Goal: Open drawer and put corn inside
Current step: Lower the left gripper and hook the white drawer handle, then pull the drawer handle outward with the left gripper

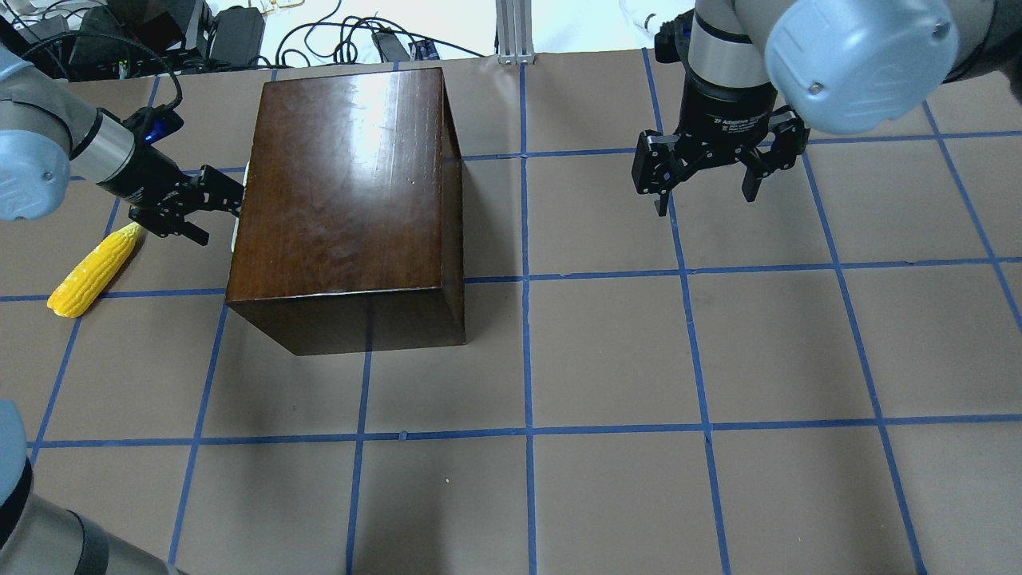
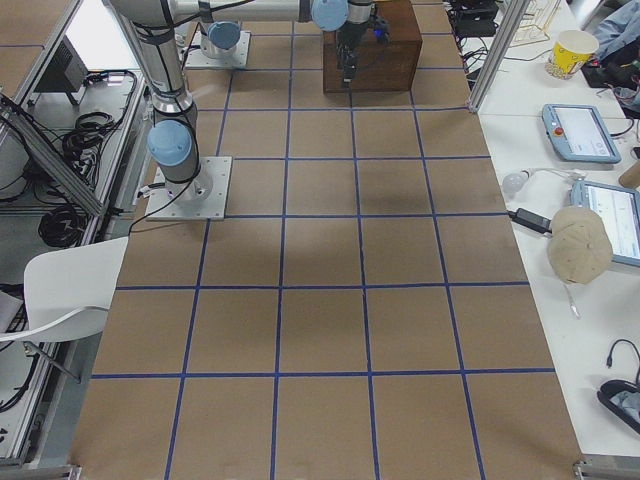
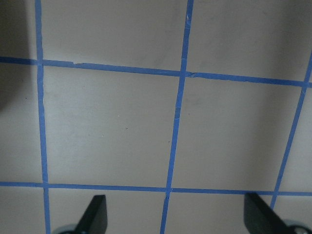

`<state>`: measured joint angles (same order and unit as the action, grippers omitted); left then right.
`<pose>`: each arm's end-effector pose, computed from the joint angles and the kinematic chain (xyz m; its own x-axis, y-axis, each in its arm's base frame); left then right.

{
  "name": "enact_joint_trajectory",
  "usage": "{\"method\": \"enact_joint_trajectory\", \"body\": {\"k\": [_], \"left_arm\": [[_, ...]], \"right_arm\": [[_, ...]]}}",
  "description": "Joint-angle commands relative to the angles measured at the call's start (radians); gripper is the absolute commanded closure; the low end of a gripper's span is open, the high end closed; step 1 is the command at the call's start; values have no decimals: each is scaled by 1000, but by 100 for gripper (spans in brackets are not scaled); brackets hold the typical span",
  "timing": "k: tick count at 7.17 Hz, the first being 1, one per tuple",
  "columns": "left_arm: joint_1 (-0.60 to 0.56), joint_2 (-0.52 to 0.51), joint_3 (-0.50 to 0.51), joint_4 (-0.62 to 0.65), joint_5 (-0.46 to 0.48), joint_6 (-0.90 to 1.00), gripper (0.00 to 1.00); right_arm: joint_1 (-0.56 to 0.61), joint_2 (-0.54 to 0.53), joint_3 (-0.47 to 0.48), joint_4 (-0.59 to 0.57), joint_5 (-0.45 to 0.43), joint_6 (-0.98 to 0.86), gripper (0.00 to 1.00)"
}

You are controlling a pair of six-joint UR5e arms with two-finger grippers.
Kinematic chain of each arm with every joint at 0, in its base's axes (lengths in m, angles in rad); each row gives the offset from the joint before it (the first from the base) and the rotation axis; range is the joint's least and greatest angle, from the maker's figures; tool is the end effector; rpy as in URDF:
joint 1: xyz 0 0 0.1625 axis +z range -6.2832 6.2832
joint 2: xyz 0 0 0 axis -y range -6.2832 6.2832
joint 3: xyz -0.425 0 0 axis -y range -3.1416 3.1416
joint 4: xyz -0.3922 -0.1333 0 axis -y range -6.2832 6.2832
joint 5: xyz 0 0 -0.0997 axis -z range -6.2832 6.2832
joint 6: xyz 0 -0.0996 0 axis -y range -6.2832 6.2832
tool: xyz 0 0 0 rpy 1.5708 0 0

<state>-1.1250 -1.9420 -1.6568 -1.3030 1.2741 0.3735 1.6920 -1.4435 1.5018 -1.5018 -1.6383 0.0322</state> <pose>0.1062 -0.5988 0.2731 -0.9358 -0.1068 0.3360 -0.0881 0.9936 0.0705 0.1899 -0.5126 0.4500 -0.9927 -0.0974 0.0710 -0.0880 0.9883 0.1247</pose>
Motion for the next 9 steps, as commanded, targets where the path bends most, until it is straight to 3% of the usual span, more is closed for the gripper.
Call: {"method": "enact_joint_trajectory", "body": {"k": [1, 9], "left_arm": [[7, 1, 3, 2, 5, 5, 0], [62, -2, 12, 2, 21, 44, 0]], "right_arm": [[0, 0, 0, 0, 0, 0, 0], [0, 0, 0, 0, 0, 0, 0]]}}
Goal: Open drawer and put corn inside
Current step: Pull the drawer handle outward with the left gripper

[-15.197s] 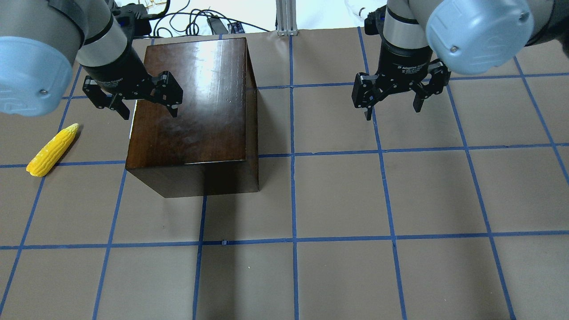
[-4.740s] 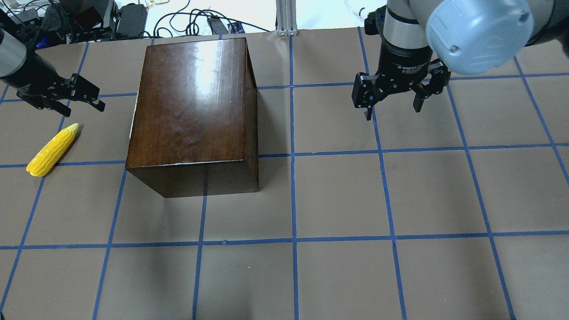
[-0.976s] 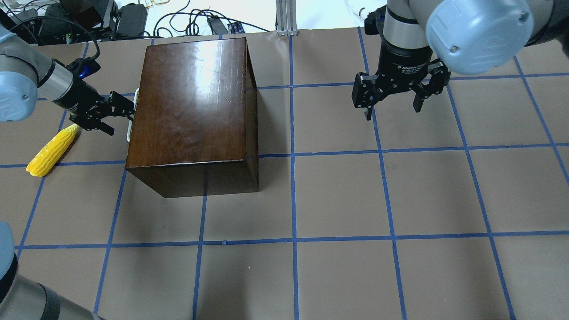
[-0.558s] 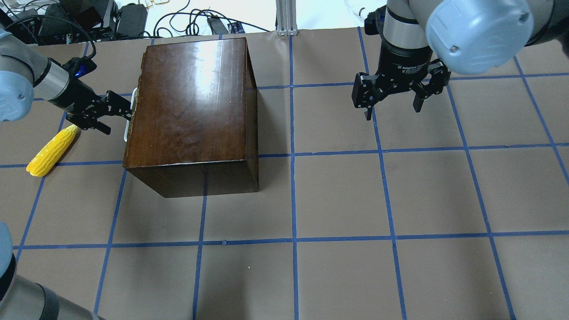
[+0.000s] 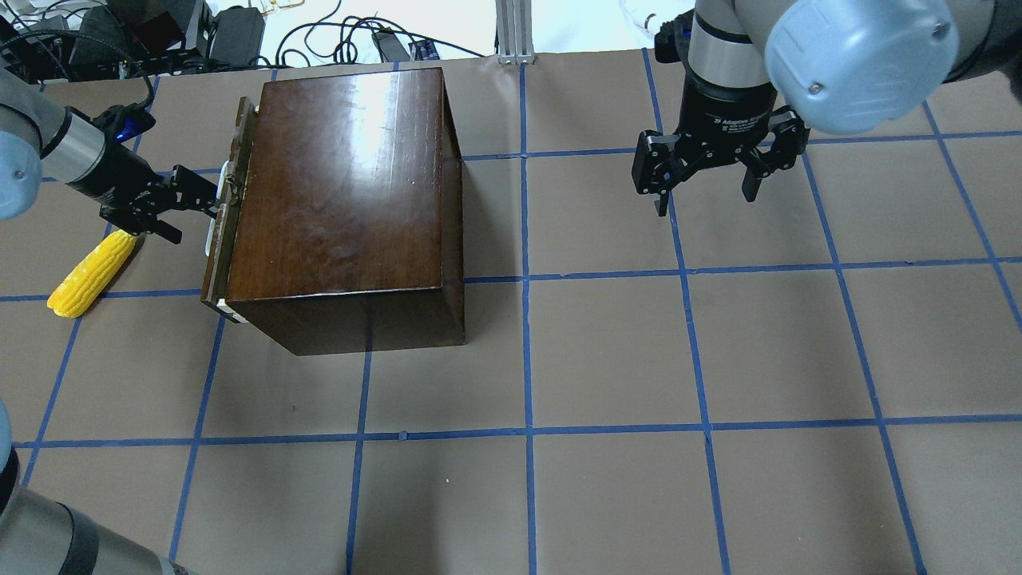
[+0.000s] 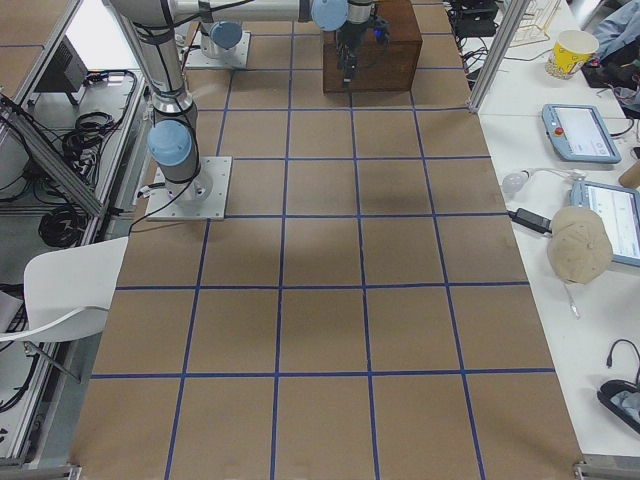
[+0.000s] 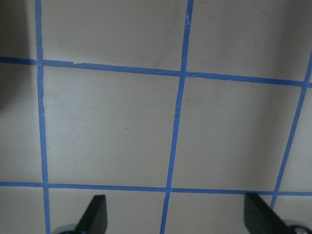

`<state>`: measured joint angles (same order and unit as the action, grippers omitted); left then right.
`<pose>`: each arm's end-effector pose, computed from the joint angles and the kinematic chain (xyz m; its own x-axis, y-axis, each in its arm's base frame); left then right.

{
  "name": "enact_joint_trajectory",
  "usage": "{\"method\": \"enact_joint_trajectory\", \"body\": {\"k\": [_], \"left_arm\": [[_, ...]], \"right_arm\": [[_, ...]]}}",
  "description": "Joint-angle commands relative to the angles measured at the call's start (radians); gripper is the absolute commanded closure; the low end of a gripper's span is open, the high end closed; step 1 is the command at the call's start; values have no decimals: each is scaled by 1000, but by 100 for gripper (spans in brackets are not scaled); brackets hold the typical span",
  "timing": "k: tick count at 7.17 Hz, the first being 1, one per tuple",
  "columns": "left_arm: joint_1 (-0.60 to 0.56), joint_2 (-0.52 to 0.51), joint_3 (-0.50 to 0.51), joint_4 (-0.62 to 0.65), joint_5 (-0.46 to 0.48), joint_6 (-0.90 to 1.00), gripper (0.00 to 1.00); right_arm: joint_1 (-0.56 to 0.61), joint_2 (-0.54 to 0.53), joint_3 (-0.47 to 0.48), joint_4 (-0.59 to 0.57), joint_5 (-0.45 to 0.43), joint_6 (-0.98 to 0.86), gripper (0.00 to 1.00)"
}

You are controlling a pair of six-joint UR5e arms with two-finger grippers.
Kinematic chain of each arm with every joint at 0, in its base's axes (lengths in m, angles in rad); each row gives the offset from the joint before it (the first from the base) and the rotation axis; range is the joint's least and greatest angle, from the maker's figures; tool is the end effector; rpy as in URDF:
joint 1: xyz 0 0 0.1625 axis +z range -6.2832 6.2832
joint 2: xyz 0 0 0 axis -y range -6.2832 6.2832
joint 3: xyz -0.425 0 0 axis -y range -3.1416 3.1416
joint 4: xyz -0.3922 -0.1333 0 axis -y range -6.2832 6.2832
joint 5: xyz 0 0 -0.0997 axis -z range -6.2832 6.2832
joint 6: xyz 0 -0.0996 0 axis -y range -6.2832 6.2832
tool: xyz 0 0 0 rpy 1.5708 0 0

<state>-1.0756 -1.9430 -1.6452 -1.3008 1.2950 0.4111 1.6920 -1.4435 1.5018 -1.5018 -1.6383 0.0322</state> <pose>0.1390 -0.5950 0.2771 -0.9422 -0.1116 0.3160 -0.0996 0.9936 0.0539 0.1899 -0.5126 0.4500 -0.9927 -0.0974 0.0710 -0.0880 0.9883 0.1247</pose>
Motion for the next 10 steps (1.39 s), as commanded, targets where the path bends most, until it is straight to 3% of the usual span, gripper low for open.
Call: {"method": "enact_joint_trajectory", "body": {"k": [1, 10], "left_arm": [[19, -1, 2, 0, 1, 17, 0], [66, -10, 36, -2, 50, 106, 0]], "right_arm": [[0, 0, 0, 0, 0, 0, 0], [0, 0, 0, 0, 0, 0, 0]]}}
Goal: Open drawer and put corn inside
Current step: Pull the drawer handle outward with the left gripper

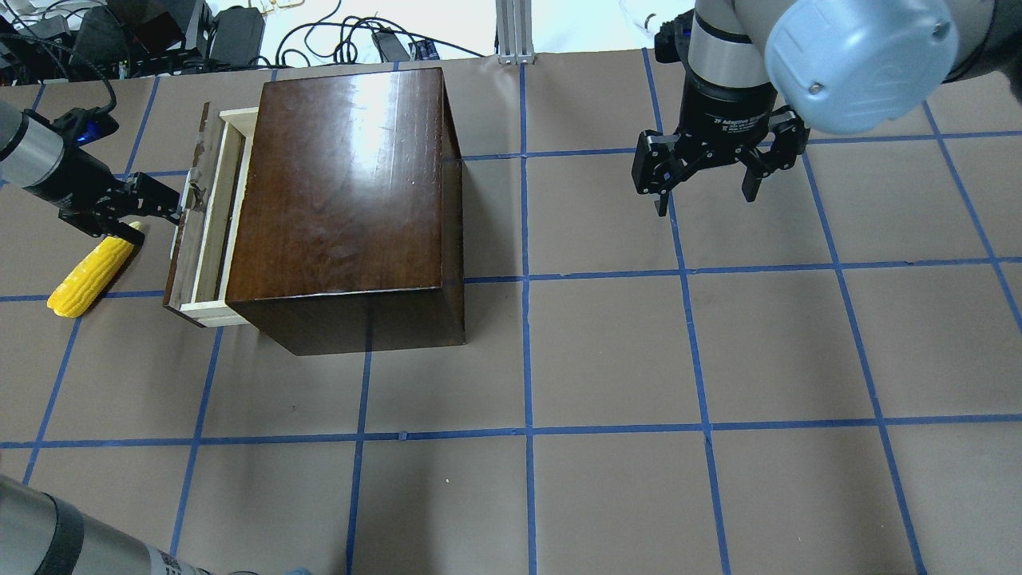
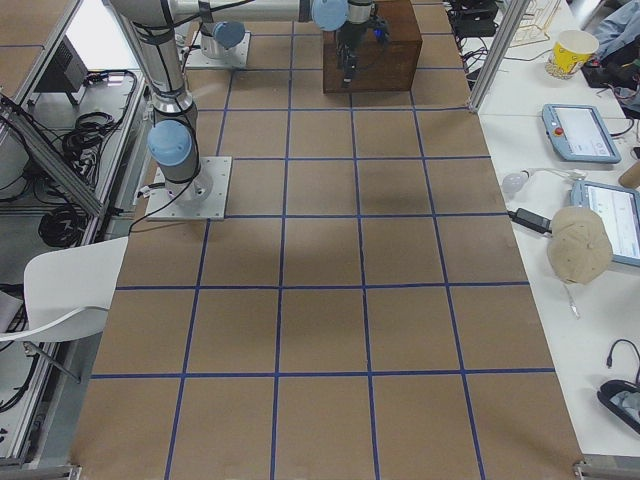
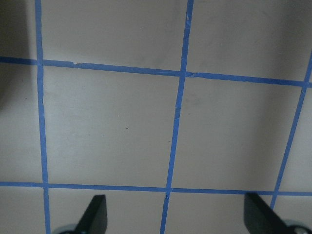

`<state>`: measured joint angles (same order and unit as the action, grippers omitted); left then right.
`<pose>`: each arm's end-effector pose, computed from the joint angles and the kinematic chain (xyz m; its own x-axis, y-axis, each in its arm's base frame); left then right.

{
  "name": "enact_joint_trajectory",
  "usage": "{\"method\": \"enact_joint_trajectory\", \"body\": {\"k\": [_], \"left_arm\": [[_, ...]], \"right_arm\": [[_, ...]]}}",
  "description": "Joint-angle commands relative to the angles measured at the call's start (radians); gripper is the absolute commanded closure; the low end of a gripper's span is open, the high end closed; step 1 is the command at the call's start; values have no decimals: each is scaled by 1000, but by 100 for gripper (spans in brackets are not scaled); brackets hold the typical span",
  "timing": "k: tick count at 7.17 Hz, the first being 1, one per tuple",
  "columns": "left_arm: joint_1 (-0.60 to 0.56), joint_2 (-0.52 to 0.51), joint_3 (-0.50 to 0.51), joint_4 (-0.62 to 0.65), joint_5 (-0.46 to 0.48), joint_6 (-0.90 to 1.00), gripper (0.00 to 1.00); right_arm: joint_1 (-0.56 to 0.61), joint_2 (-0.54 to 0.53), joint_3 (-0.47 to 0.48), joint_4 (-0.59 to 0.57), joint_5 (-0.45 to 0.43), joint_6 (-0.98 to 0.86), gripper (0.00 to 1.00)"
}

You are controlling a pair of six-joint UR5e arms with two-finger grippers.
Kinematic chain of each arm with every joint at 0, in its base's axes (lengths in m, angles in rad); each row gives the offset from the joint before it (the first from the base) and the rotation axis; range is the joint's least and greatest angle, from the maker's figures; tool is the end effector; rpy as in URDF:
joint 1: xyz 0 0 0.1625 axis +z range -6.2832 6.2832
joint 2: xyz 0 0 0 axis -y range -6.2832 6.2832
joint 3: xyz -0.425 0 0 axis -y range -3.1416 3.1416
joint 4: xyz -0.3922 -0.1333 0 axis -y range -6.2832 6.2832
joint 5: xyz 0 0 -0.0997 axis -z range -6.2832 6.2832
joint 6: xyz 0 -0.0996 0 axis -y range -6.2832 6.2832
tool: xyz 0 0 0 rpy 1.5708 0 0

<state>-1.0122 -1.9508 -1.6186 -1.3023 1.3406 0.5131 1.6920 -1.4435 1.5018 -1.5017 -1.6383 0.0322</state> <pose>0.1844 -0.5894 0.2829 -0.9595 -0.0653 0.2741 -0.0600 0.9978 0.0276 0.1899 -0.5125 0.4500 -0.9927 -0.0974 0.0710 -0.0880 0.9883 0.1248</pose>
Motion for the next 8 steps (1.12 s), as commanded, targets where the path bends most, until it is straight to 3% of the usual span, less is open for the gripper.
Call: {"method": "enact_joint_trajectory", "body": {"k": [1, 8], "left_arm": [[3, -7, 16, 0, 41, 18, 0], [24, -27, 48, 0, 67, 65, 0]], "right_arm": [[0, 0, 0, 0, 0, 0, 0], [0, 0, 0, 0, 0, 0, 0]]}}
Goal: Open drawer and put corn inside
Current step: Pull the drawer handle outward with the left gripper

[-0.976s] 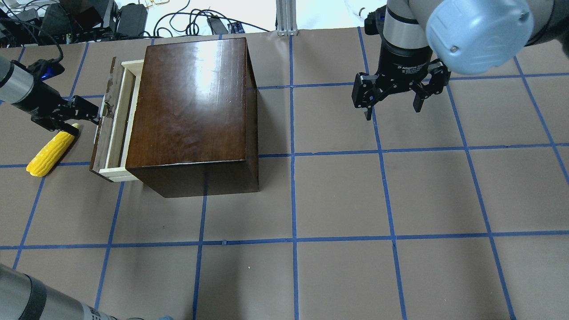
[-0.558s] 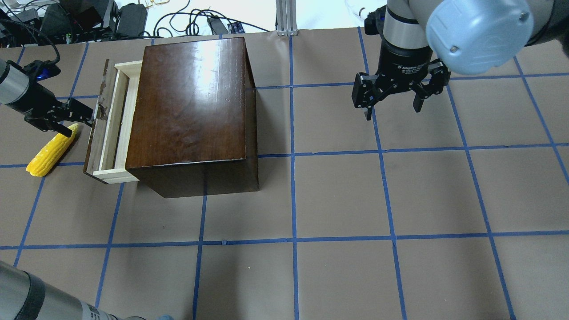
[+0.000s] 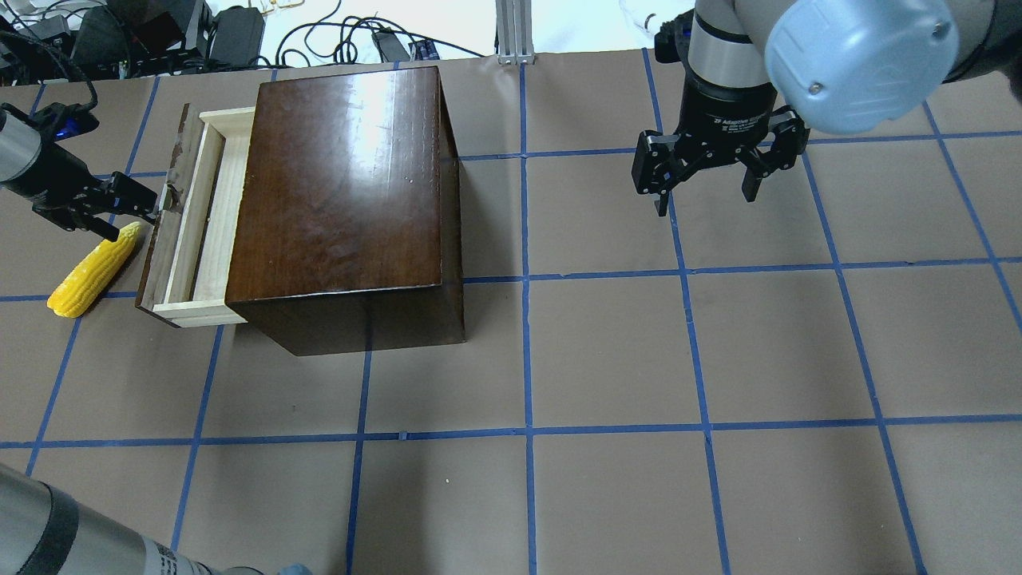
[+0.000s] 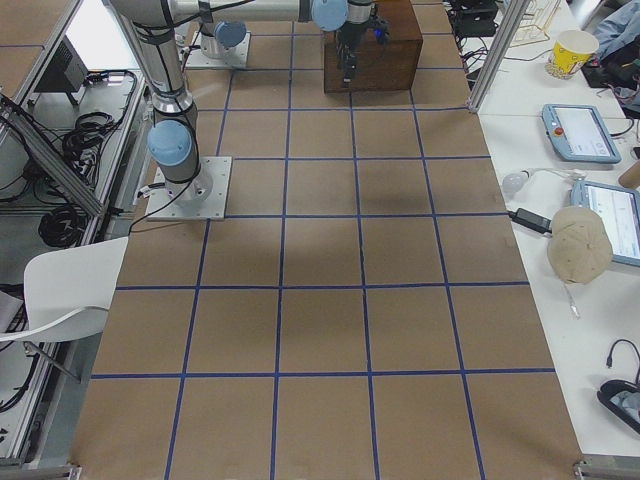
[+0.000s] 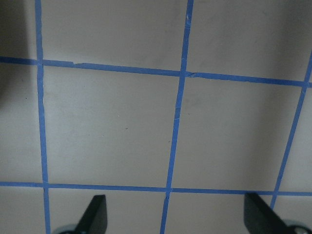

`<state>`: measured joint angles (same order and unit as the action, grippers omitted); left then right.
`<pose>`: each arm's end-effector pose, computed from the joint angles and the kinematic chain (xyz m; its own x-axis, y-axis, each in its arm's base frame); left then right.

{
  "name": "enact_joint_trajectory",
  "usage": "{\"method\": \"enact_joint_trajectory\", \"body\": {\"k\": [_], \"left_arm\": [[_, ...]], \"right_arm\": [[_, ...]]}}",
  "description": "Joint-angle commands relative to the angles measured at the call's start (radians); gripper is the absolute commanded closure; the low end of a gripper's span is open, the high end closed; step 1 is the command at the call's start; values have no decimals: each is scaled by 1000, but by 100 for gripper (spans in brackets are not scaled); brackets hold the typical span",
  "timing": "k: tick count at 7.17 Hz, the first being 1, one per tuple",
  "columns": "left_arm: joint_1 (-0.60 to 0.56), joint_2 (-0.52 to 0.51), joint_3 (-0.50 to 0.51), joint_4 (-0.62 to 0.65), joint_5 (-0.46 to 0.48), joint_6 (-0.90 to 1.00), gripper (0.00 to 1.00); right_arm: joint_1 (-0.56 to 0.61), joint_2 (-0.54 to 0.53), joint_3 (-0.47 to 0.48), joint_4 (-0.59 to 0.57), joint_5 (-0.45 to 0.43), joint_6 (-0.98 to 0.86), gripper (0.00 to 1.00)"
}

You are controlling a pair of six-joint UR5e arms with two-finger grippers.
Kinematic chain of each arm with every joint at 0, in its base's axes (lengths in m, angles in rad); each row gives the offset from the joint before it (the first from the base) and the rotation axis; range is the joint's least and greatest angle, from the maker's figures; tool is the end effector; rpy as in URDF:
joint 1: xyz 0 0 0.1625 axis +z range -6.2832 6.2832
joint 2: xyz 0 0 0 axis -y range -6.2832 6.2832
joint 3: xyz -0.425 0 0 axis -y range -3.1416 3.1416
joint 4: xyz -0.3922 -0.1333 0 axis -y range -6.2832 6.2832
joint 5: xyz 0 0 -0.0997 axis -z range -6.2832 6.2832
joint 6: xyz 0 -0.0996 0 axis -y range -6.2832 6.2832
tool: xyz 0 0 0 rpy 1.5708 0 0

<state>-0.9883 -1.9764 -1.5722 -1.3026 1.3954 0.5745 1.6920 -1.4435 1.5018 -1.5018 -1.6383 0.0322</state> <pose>0.2114 -0.5948 0.2868 -0.9752 -0.0222 0.2203 -0.0177 0.9996 0.0222 0.1899 -0.5126 0.4500 -0.9927 -0.0974 0.0710 -0.0880 0.9883 0.1247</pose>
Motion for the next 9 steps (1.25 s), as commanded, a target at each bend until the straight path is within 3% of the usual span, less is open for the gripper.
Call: {"method": "enact_joint_trajectory", "body": {"k": [1, 9], "left_arm": [[0, -1, 3, 2, 31, 17, 0], [23, -2, 14, 0, 34, 67, 0]], "right_arm": [[0, 0, 0, 0, 0, 0, 0], [0, 0, 0, 0, 0, 0, 0]]}}
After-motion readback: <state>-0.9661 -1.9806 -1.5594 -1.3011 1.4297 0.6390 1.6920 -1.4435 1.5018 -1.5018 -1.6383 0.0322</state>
